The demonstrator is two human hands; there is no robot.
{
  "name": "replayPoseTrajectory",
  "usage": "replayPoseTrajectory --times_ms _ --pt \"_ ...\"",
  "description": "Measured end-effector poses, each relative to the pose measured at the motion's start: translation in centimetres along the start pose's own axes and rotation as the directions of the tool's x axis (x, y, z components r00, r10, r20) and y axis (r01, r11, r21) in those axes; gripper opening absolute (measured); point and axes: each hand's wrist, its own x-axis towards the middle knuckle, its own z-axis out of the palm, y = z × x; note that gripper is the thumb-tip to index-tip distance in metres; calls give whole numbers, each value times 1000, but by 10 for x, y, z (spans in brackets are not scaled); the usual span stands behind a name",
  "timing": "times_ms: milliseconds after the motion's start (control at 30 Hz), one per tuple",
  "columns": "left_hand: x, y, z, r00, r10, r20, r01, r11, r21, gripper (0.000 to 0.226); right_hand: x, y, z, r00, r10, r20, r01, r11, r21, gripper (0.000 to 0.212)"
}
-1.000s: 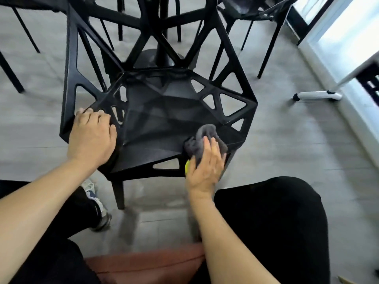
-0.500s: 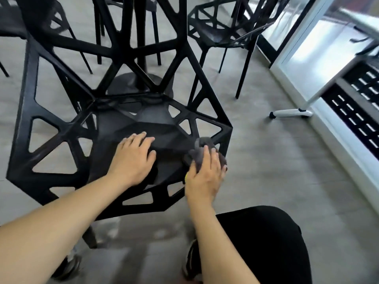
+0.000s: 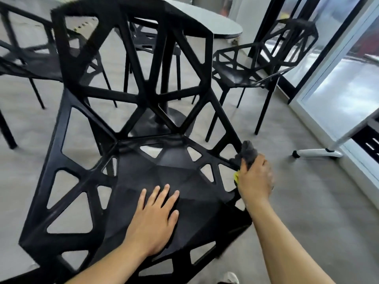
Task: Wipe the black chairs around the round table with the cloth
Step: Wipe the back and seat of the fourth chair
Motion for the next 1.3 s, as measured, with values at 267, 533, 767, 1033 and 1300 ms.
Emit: replayPoseTrajectory --times_ms 267,533,767,1033,1300 --pt "3 -4 12 996 35 -80 -32 999 43 54 109 -129 15 965 -242 100 237 970 60 45" --pt "25 -5 24 991 65 -113 -56 995 78 61 170 -185 29 944 -270 190 224 946 234 33" --pt "35 -7 19 996 58 -62 -57 998 19 56 128 -142 25 957 -275 91 257 951 174 31" --pt "118 -67 -98 944 120 -309 -60 979 197 49 103 -104 20 973 -222 62 212 967 138 28" --pt "230 -122 -336 618 39 -785 257 934 250 55 167 -185 32 953 -269 139 205 911 357 27"
